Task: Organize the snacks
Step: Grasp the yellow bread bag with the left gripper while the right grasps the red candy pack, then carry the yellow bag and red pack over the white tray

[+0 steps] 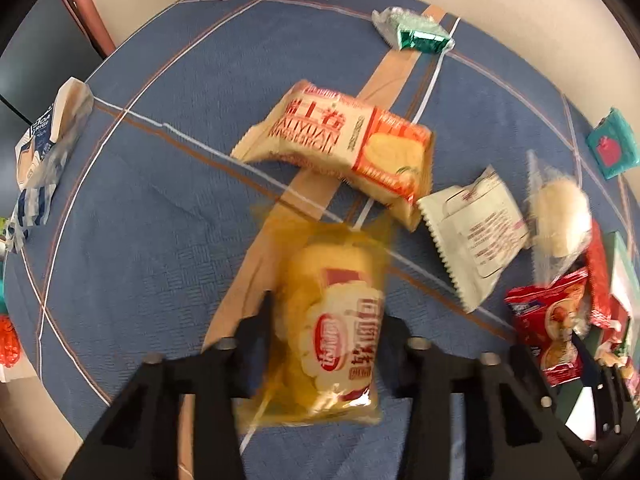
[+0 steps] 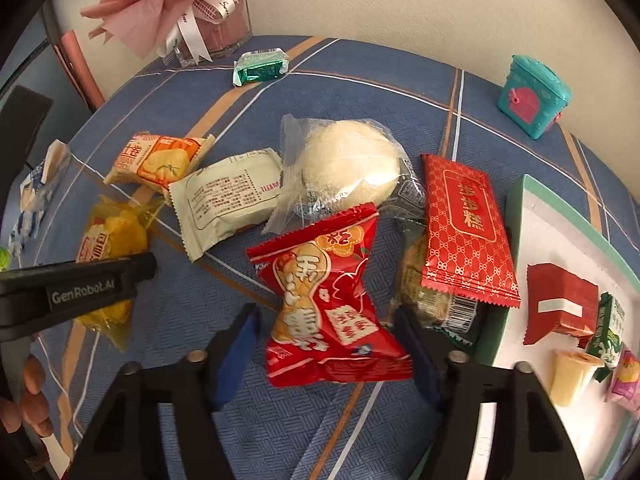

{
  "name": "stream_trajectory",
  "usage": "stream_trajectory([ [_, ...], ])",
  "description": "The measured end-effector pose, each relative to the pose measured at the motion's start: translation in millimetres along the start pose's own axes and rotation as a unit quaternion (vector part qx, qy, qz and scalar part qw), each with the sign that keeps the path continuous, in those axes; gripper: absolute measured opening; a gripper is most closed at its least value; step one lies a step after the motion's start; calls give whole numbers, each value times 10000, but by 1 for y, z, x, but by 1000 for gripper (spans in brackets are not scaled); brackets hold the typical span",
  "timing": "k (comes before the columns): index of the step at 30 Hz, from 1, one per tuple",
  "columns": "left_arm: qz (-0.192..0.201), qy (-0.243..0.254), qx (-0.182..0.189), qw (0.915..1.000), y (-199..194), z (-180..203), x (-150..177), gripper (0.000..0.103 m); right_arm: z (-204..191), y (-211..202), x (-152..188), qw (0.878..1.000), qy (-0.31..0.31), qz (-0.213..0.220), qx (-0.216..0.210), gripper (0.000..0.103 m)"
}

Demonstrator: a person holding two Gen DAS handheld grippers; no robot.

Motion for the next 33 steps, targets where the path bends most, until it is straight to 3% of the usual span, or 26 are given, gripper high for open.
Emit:
stream_trajectory([
  [7,154,122,44,9998,-17,14,8,40,8,-10,3,9994,220,70,-260,62],
  [9,245,165,49,9996,-26,20,9,40,12,-13,3,9988,312,74,-367,55],
  [14,533,303,6,9981,-53,38,13,40,20,-28,6,9976,435,99,-532,52],
  [23,988,540,-32,9936,-98,54,26,40,32,-67,13,9947,616,399,-725,52],
  [25,1036,592,-14,9929,-101,60,12,40,38,-79,16,9937,688,495,-730,52],
  [33,1187,1014,208,9875,-127,105,31,40,64,-101,24,9902,1054,588,-703,52],
])
Point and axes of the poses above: each gripper's, at about its wrist camera, not at the fingertips, and y roughly the way its jaws point, z to its right, x to its underside, the point moved 8 cm from there along y, roughly the way its jaws point, and after that the axes turned 9 degrees about -z, right-handed, at the moved point
